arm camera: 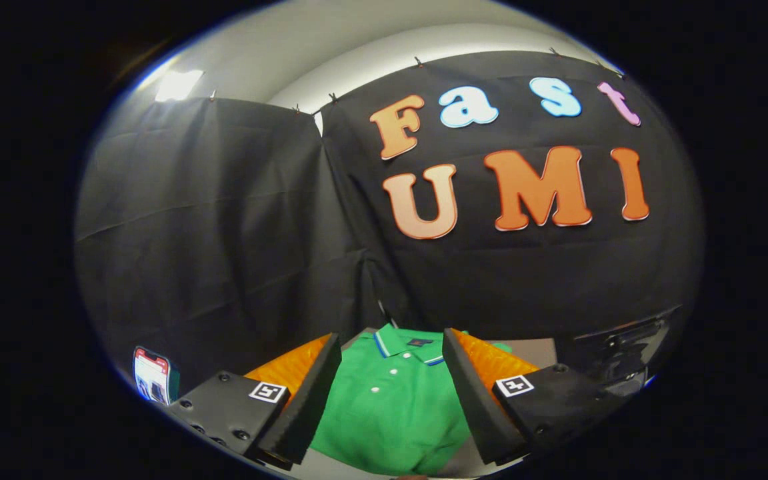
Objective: Put the clothes into the washing machine and then close the washing machine lid.
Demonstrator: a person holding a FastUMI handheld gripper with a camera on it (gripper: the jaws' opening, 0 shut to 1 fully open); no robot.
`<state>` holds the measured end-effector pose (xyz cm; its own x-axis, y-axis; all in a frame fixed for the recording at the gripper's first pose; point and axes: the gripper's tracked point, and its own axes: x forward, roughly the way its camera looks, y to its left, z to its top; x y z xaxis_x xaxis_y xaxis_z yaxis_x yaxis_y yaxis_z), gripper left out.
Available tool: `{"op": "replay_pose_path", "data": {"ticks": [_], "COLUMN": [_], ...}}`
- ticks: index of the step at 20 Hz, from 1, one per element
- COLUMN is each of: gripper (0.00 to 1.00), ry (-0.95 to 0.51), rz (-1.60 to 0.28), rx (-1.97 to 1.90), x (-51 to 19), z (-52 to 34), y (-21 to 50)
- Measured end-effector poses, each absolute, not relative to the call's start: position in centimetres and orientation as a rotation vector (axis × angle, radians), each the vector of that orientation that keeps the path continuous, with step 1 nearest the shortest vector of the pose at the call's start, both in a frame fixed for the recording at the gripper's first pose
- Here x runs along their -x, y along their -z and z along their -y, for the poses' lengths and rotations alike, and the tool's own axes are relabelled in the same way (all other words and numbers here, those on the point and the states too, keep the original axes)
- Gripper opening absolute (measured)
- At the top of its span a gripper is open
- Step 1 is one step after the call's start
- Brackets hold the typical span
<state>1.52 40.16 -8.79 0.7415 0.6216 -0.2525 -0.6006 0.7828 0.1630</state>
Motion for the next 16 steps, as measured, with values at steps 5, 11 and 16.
{"op": "replay_pose_path", "data": {"ticks": [5, 11, 16], "gripper": [0.98, 0.98, 1.00], "ry": [-0.642, -0.608, -0.637], "rz": [-0.446, -0.579, -0.556], "rx": [-0.026, 0.130, 0.124], "x": [-3.1, -4.2, -4.2], "z": [-42.2, -42.6, -42.2], "y": [14.5, 21.5, 23.7]}}
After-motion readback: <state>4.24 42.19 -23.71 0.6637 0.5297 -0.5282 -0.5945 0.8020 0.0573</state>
